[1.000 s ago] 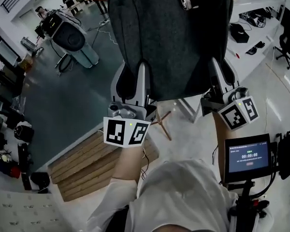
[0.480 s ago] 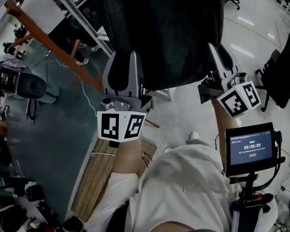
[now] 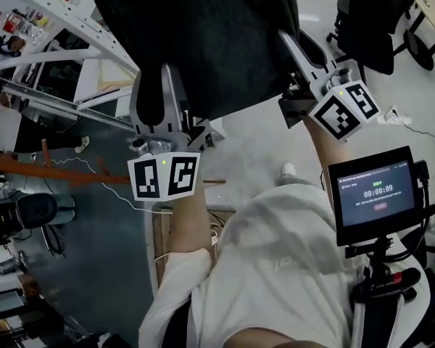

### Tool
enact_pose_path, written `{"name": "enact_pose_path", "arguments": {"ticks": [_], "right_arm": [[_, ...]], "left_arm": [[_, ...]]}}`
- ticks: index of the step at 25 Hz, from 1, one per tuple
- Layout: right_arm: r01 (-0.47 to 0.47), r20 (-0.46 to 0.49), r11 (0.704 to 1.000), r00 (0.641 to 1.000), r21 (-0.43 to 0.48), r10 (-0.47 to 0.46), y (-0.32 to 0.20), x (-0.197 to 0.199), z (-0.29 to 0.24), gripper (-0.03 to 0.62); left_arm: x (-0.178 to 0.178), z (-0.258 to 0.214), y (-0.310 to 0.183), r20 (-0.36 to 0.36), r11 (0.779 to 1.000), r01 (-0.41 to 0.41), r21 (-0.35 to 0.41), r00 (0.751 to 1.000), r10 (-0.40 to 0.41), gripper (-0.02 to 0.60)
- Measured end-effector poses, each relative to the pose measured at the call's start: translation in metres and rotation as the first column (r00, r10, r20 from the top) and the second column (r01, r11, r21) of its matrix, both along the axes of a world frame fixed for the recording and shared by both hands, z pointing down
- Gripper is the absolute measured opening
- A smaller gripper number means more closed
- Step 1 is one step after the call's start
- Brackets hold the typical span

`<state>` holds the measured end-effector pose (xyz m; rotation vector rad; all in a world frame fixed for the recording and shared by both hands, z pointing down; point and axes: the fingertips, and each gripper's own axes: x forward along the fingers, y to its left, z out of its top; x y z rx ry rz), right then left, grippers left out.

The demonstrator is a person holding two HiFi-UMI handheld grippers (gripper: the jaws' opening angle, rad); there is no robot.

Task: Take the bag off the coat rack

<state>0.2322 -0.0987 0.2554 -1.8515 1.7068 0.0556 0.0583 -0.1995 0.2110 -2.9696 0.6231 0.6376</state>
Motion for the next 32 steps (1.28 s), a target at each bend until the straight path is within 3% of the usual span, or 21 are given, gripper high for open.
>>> {"name": "enact_pose_path", "arguments": {"ticks": [13, 20, 32], "right_arm": [[-0.100, 0.074, 0.994, 0.992, -0.034, 0.102, 0.027, 0.034, 0.037, 0.097], [-0.120, 0.105, 0.991, 0.986, -0.066, 0.127, 0.029, 0.042, 0.060, 0.081], [-0.136, 0.112, 0.987, 0.983, -0.082, 0.144, 0.033, 0.050, 0.066, 0.083]], "left_arm": [[0.049, 0.028, 0.010, 0.070, 0.992, -0.118, -0.041, 0.990, 0.120, 0.124], [0.062, 0.044, 0.012, 0.117, 0.989, -0.135, -0.056, 0.983, 0.140, 0.123], [0.071, 0.050, 0.015, 0.118, 0.984, -0.164, -0.077, 0.978, 0.172, 0.121]]}}
